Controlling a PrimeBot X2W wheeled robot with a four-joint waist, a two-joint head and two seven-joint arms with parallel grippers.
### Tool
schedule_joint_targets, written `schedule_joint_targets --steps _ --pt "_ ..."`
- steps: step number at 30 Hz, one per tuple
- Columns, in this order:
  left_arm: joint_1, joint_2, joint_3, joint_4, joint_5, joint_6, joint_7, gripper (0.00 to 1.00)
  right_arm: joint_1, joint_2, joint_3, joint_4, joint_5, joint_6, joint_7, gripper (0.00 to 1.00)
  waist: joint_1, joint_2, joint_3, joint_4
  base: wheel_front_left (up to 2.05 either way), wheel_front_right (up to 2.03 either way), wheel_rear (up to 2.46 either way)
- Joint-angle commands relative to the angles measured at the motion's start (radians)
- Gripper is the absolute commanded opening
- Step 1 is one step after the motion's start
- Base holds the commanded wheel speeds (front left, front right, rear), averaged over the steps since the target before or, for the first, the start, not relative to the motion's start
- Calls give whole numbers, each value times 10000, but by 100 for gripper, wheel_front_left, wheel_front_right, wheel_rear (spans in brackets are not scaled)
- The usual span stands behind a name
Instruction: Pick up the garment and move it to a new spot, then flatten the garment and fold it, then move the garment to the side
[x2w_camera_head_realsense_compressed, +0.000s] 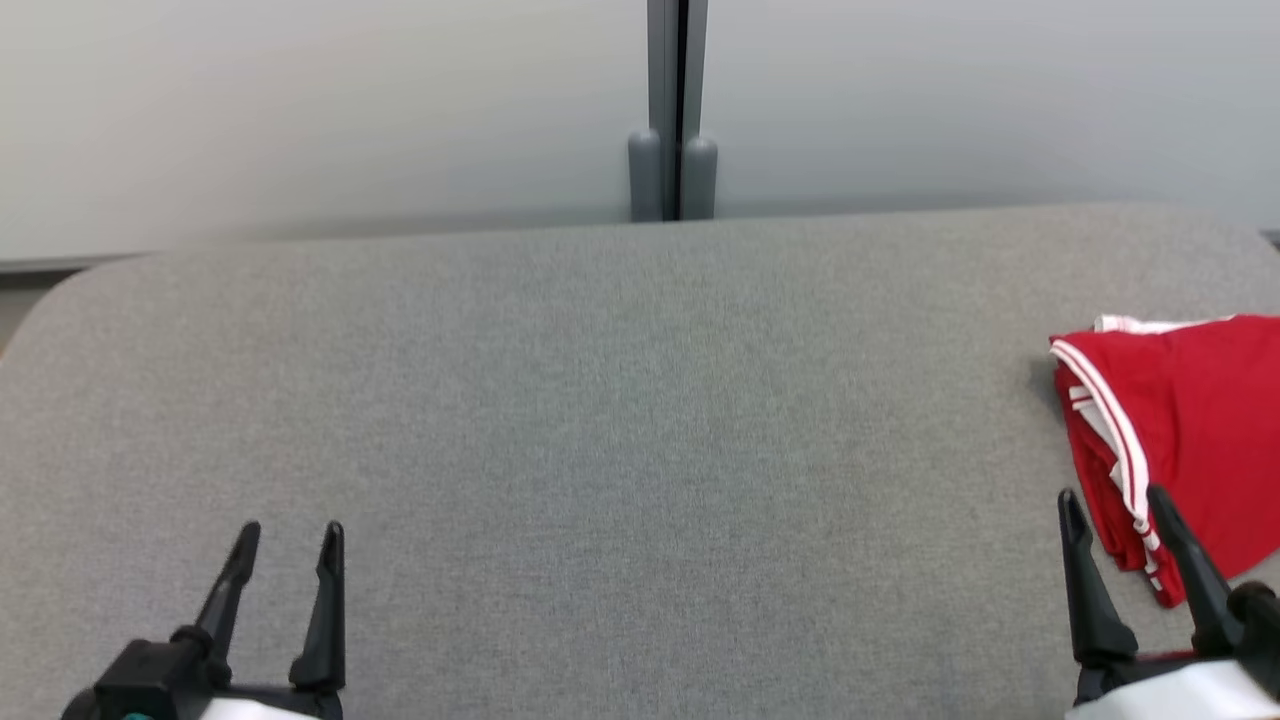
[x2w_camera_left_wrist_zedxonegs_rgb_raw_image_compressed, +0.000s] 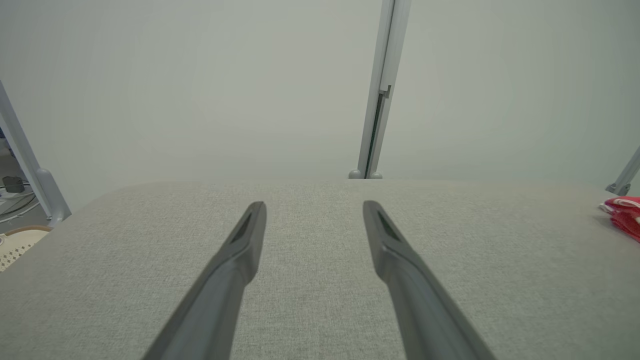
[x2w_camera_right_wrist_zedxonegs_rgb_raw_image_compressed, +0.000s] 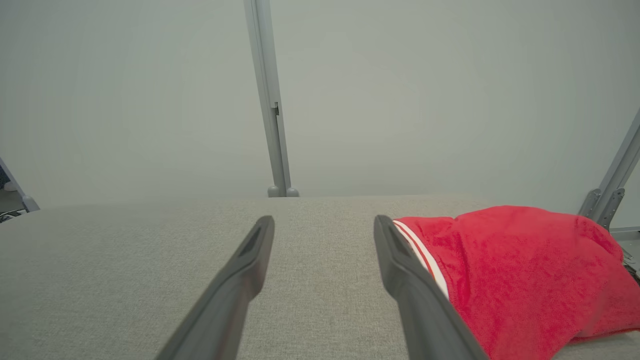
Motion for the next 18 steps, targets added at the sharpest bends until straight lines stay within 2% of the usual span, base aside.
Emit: schedule_joint_targets --steps 1,9,18 --pt "127 33 -26 -15 42 47 27 100 168 -51 14 -53 34 -22 35 100 0 -1 -554 63 0 0 0" --pt "825 143 -155 -323 113 281 399 100 991 -284 -56 -407 261 -22 371 100 0 -1 -1204 107 0 0 0" --pt "1039 200 -205 -614 138 511 692 100 1149 -347 -156 -494 406 -21 419 100 0 -1 -1366 43 0 0 0"
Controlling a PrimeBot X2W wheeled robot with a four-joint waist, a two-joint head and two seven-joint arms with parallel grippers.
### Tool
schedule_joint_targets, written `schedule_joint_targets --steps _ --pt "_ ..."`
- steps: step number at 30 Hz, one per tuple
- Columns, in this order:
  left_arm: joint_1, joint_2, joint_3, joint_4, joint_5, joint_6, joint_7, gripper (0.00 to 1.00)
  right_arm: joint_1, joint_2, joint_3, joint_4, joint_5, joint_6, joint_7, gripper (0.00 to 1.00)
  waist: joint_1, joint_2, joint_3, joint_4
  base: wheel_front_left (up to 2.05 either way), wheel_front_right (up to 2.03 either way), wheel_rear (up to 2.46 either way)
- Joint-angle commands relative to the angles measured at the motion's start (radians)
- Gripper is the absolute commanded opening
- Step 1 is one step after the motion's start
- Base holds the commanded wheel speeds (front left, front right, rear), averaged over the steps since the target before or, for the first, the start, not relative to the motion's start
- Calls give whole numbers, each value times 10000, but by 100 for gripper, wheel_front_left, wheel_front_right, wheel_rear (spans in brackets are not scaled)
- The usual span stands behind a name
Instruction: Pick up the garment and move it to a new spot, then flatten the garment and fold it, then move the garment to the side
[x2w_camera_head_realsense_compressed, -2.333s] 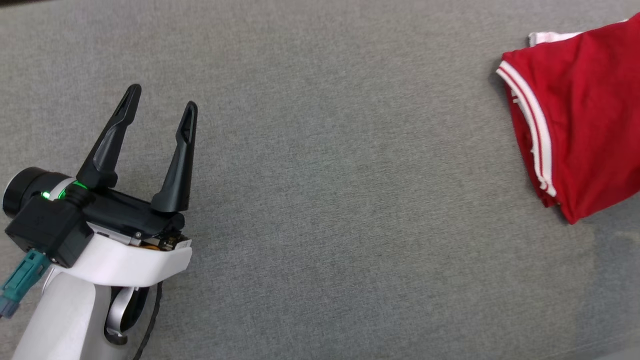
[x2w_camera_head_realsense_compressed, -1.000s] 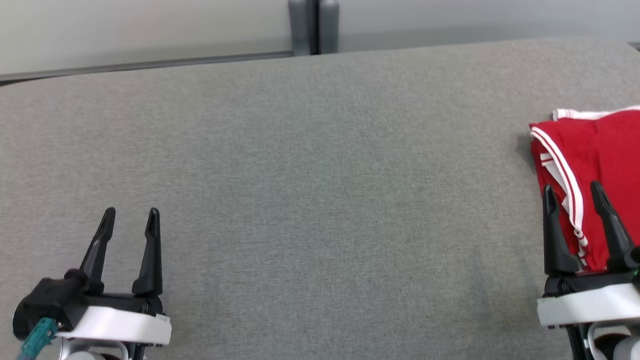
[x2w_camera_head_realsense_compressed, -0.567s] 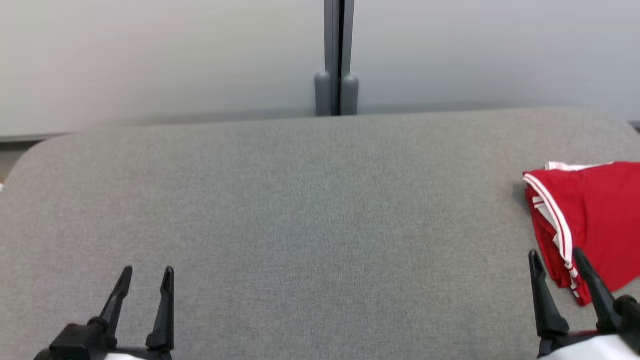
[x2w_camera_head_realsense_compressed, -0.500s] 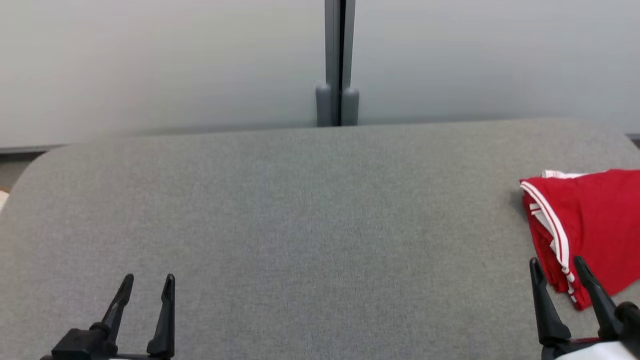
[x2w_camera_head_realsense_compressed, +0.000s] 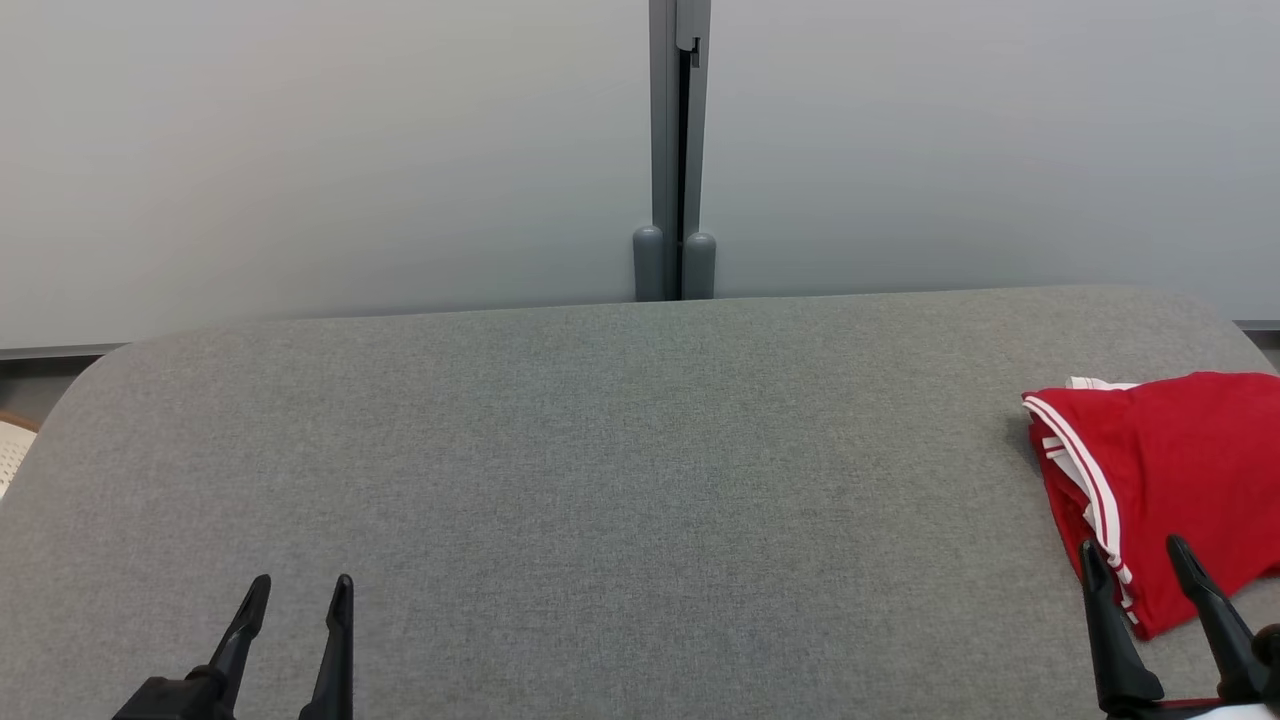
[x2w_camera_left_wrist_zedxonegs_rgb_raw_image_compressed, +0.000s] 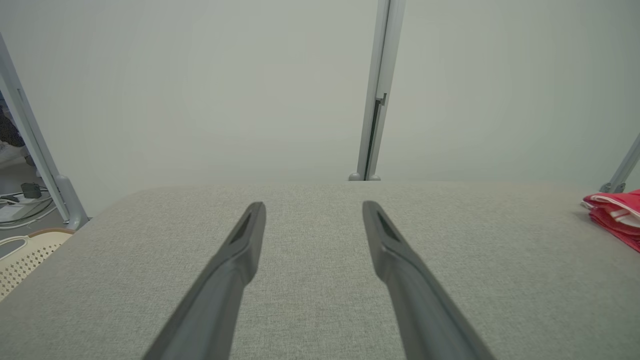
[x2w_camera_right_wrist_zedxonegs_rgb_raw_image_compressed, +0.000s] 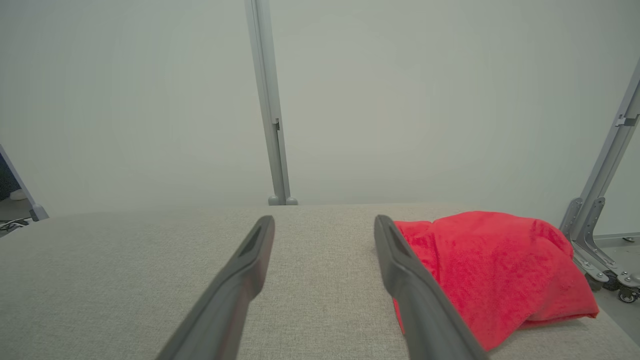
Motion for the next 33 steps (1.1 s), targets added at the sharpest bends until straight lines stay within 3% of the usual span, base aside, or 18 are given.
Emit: schedule_joint_targets --steps 1,24,25,29,33 --pt "41 69 -6 -55 113 60 5 100 63 -81 -40 -47 11 -19 17 100 0 0 6 -7 0 0 0" --pt "7 42 -183 -287 71 370 137 100 -45 -299 -131 179 287 -20 -91 100 0 0 71 -87 0 0 0" --pt "31 -33 -193 -238 49 287 157 0 -19 -241 -89 206 242 2 -80 0 0 0 70 -89 0 0 0" --pt "42 -190 -254 -26 -48 269 188 0 -3 -150 -19 438 348 2 -85 0 0 0 76 -93 0 0 0" --pt "-103 -284 -113 60 -775 157 305 0 -194 -131 -24 650 1174 1 -80 0 0 0 102 -98 0 0 0"
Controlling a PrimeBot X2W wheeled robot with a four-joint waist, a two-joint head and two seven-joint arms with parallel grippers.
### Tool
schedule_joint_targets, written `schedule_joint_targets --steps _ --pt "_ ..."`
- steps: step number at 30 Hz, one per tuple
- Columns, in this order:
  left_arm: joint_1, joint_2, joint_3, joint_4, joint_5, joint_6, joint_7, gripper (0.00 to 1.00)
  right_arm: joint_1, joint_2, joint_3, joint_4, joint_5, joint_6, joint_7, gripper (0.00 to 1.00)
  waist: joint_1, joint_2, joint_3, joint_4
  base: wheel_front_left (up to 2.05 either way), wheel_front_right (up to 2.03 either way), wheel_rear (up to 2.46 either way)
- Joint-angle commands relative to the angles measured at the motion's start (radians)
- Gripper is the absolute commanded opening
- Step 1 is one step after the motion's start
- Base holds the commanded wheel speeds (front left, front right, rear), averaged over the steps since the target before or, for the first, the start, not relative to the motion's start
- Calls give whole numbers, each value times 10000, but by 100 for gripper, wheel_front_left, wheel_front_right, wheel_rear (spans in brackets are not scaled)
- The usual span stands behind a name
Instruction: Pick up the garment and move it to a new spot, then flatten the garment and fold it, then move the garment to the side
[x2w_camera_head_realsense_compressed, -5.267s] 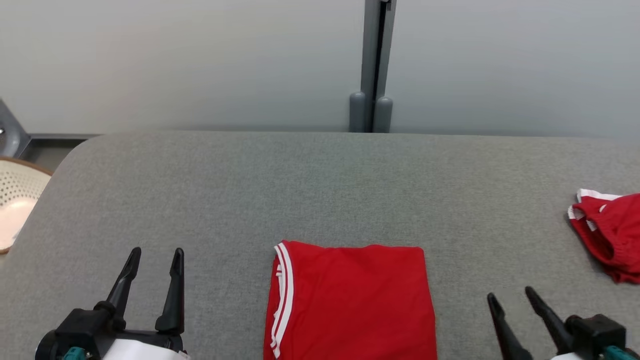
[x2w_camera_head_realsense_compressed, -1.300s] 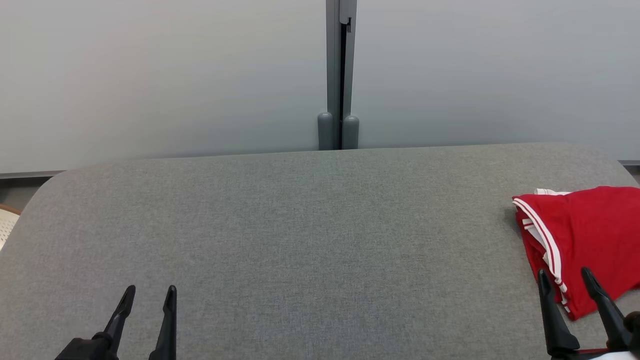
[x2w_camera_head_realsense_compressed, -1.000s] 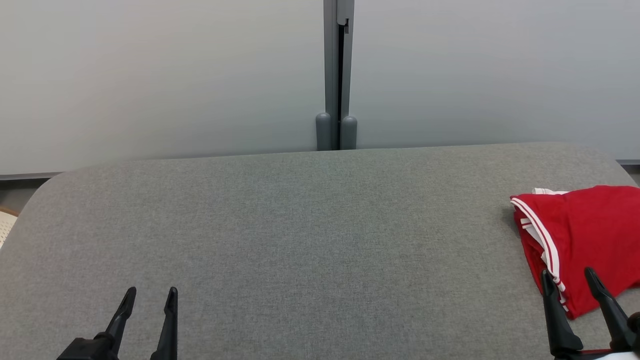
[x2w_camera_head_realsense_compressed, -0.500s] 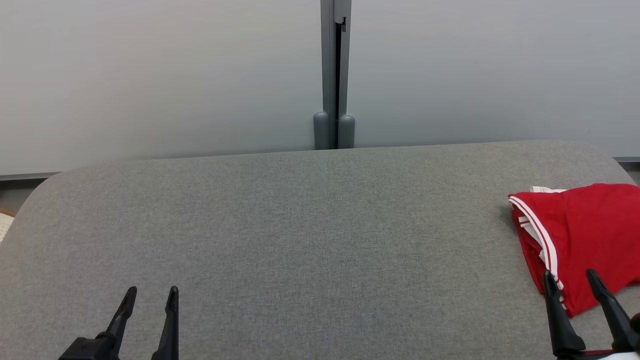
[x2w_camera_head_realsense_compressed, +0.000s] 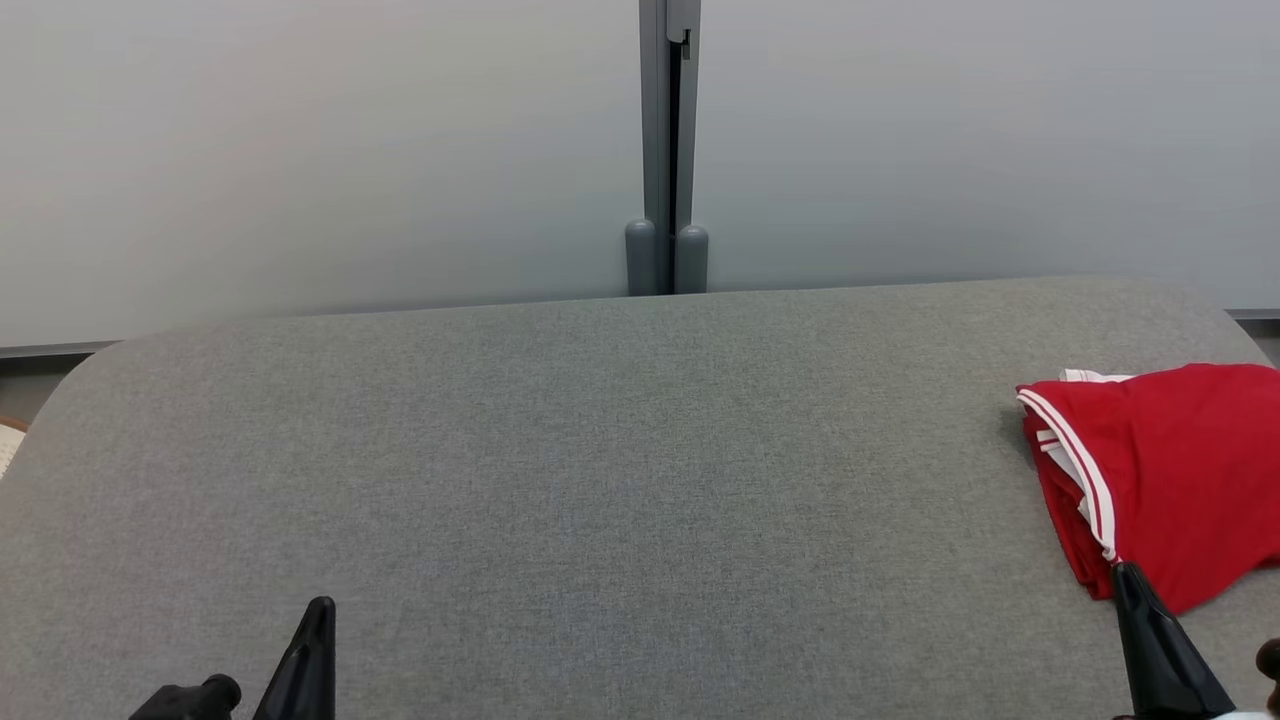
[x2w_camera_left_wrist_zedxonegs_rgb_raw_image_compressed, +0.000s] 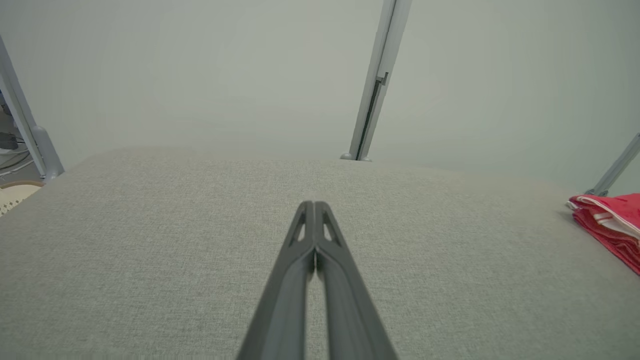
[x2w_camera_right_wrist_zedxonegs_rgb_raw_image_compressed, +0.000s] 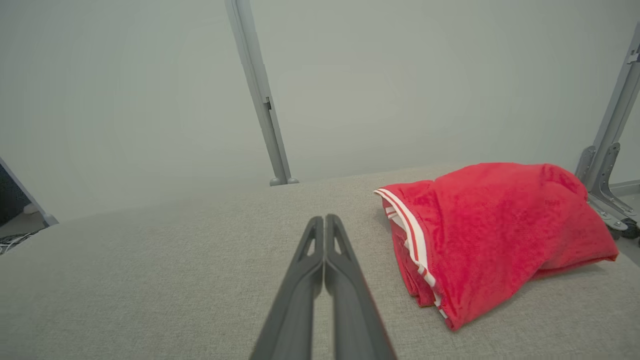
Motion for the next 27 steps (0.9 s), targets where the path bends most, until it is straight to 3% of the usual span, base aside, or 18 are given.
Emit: schedule_joint_targets --steps 1,27 --pt "-234 69 169 -83 -419 -93 46 0 -294 -54 -42 -36 494 -1 -2 0 0 0 8 -1 0 0 0" --pt "-1310 -469 993 905 -4369 -905 765 0 -1475 38 -122 1319 4964 -5 76 0 0 0 172 -34 0 0 0"
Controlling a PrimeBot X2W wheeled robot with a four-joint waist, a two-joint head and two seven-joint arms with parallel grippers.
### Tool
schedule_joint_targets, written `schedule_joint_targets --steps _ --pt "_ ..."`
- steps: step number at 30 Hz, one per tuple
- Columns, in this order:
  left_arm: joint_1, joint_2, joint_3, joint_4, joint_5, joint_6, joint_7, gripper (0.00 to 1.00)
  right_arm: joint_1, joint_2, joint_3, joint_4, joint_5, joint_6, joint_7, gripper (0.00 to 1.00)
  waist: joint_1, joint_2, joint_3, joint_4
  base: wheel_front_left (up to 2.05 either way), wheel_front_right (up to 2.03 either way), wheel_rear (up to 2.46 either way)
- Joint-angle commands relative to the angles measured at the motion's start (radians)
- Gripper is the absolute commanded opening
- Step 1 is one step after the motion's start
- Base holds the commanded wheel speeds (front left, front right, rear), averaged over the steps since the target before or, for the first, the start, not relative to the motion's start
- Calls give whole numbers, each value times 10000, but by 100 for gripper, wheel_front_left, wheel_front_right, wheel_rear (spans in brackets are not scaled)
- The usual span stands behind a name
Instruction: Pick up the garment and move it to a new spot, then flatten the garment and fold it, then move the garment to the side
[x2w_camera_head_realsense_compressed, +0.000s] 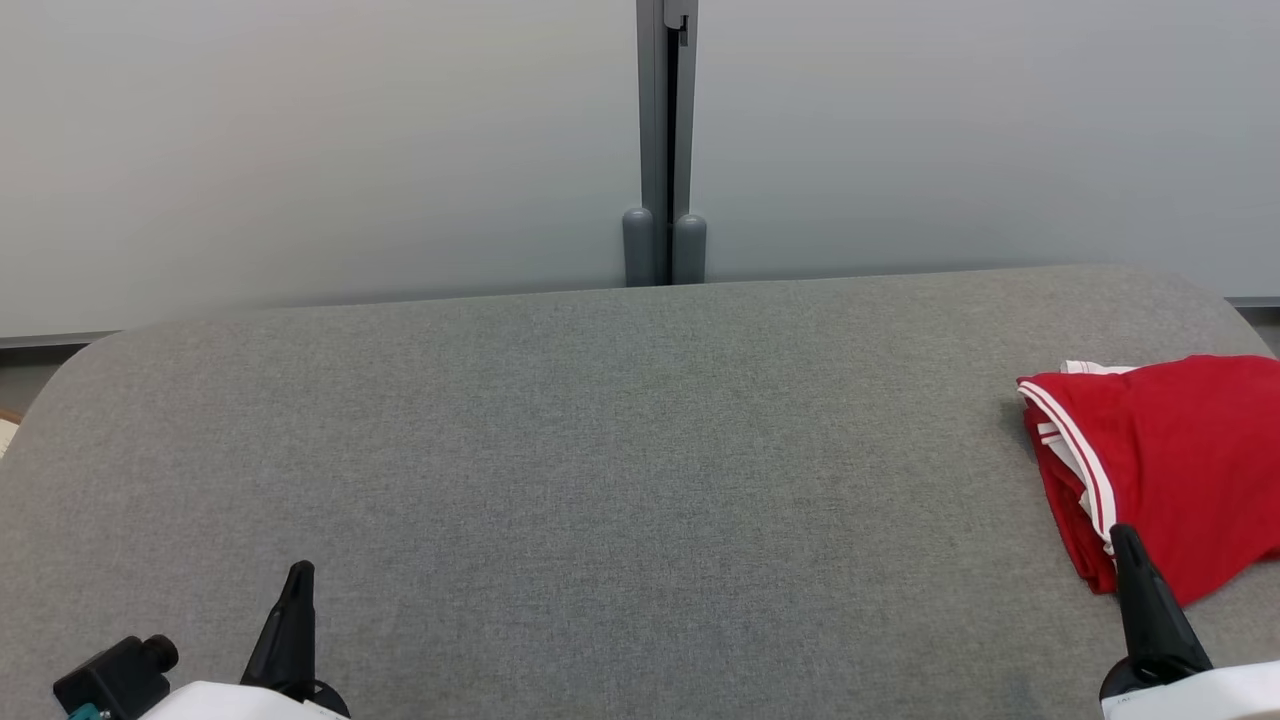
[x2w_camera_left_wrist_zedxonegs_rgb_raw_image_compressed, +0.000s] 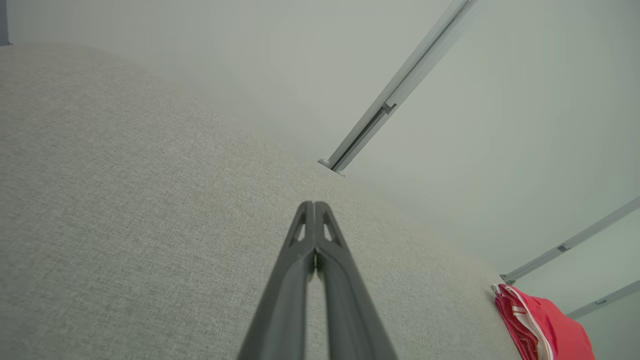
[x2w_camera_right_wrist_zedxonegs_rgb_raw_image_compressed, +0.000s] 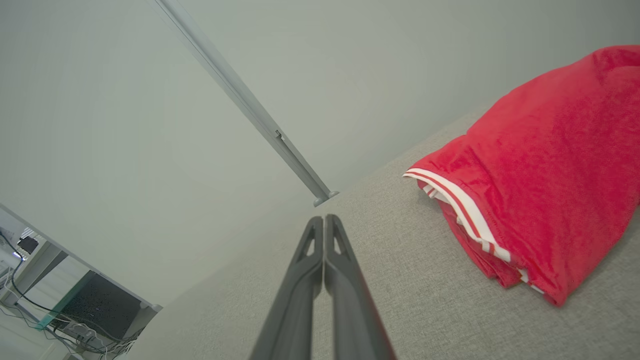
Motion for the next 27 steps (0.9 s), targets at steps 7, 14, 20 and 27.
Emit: schedule_joint_targets --steps 7,14,20,27 --pt "-555 -83 319 98 -1041 -244 202 0 -513 -37 -86 226 1201 -6 42 0 0 -1 47 -9 0 0 0" --pt "-718 -193 476 240 -1706 -380 329 0 -709 -9 -109 458 1956 -7 66 0 0 -1 84 -16 0 0 0" --pt "-871 -293 625 370 -2329 -506 467 0 -896 20 -131 679 2666 -8 91 0 0 -1 121 -24 0 0 0" --pt "-1045 -407 795 519 -3009 -646 606 0 -1107 51 -157 909 3436 -6 112 0 0 -1 164 -32 0 0 0"
